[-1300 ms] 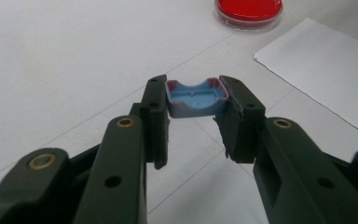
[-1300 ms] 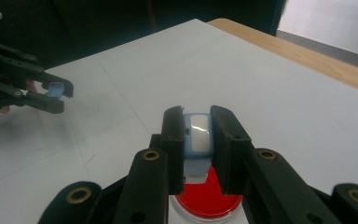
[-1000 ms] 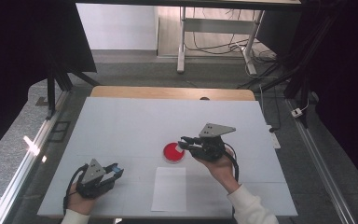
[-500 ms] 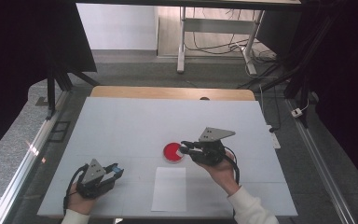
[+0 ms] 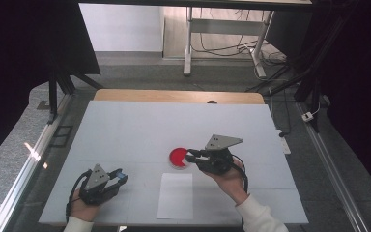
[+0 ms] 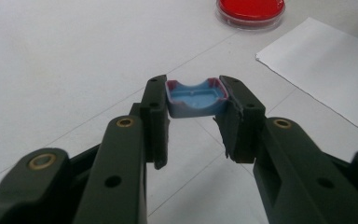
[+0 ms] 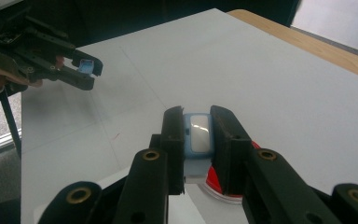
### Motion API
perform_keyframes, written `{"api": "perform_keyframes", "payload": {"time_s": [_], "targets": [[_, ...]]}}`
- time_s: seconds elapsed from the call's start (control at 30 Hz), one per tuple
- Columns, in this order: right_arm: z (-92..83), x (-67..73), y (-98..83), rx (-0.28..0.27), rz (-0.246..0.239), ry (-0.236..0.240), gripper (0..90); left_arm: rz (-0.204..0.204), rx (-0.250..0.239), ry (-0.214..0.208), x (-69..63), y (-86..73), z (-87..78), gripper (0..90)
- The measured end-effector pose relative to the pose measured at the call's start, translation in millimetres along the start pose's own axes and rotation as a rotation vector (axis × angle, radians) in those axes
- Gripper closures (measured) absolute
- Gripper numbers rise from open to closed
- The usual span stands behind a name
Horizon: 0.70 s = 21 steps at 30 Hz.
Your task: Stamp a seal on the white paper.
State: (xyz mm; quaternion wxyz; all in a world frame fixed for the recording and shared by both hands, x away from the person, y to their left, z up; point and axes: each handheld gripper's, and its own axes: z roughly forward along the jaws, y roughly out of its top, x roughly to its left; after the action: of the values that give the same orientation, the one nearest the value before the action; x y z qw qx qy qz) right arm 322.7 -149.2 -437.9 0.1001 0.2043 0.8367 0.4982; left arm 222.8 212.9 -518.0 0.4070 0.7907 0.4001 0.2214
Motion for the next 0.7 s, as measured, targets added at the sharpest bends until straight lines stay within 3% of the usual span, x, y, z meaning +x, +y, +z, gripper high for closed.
{"api": "perform_keyframes", "payload": {"time_s": [0.7], "targets": [[4.4,14.2,-8.1,0.056,-0.018,0.047,75.1,0.002,0.004,-0.008,-0.7,0.7,2.5,64.5]]}}
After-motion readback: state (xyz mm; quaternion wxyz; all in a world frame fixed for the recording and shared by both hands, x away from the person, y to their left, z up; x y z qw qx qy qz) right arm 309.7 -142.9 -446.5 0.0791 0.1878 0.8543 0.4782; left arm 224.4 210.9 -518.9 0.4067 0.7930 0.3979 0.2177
